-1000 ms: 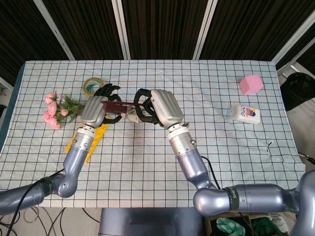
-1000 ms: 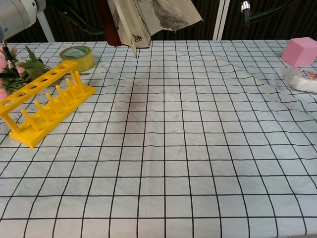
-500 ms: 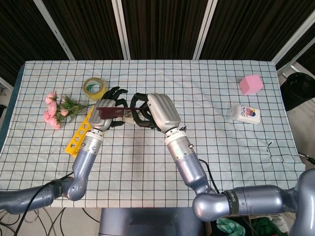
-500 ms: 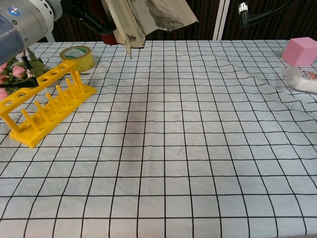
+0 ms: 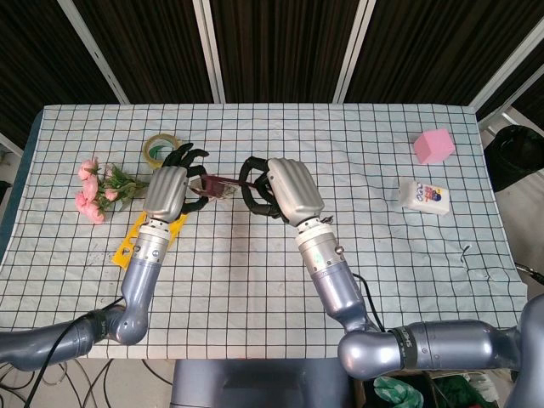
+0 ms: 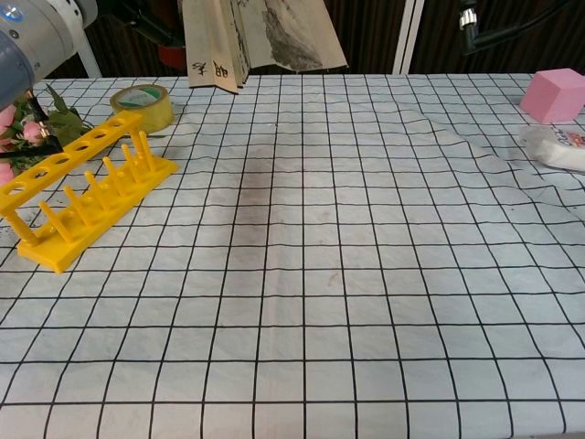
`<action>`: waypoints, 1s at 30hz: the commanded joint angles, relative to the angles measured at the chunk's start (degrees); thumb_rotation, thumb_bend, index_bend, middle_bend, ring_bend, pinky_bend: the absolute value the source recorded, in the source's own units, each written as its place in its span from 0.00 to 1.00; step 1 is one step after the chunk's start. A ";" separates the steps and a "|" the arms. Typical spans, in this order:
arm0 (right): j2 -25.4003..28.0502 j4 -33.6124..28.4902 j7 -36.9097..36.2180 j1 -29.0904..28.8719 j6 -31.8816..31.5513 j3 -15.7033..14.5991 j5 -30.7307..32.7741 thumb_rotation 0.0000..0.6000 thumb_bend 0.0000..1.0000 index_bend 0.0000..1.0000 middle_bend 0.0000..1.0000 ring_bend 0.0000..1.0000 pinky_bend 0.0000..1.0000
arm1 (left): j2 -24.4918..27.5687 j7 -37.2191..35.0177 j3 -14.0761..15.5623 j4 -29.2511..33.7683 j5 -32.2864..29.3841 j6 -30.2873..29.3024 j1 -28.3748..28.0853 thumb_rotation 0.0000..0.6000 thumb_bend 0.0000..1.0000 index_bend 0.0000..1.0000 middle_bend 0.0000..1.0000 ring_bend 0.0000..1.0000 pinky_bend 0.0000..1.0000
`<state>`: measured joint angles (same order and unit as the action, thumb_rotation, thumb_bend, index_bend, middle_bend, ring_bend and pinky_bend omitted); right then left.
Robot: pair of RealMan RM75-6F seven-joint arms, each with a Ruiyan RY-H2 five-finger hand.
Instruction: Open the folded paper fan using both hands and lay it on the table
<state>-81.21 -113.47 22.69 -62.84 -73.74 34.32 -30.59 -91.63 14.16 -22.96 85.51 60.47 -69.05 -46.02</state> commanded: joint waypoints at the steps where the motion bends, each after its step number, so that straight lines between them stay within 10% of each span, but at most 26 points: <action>1: 0.74 0.98 -0.40 0.87 0.07 -0.74 -0.88 1.00 0.66 0.94 0.95 0.99 0.91 | 0.71 -0.31 -0.27 -0.26 0.09 -0.22 0.31 1.00 0.37 0.71 0.25 0.09 0.17; 30: 5.84 12.18 -6.13 12.06 -0.48 -8.30 -11.80 1.00 0.66 0.94 0.95 0.99 0.91 | 1.68 0.83 -1.66 -2.43 -1.07 0.59 -1.57 1.00 0.37 0.71 0.25 0.09 0.17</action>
<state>-75.34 -101.92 16.86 -51.31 -73.91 26.49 -41.72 -89.71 14.80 -24.54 83.34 59.50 -68.63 -47.33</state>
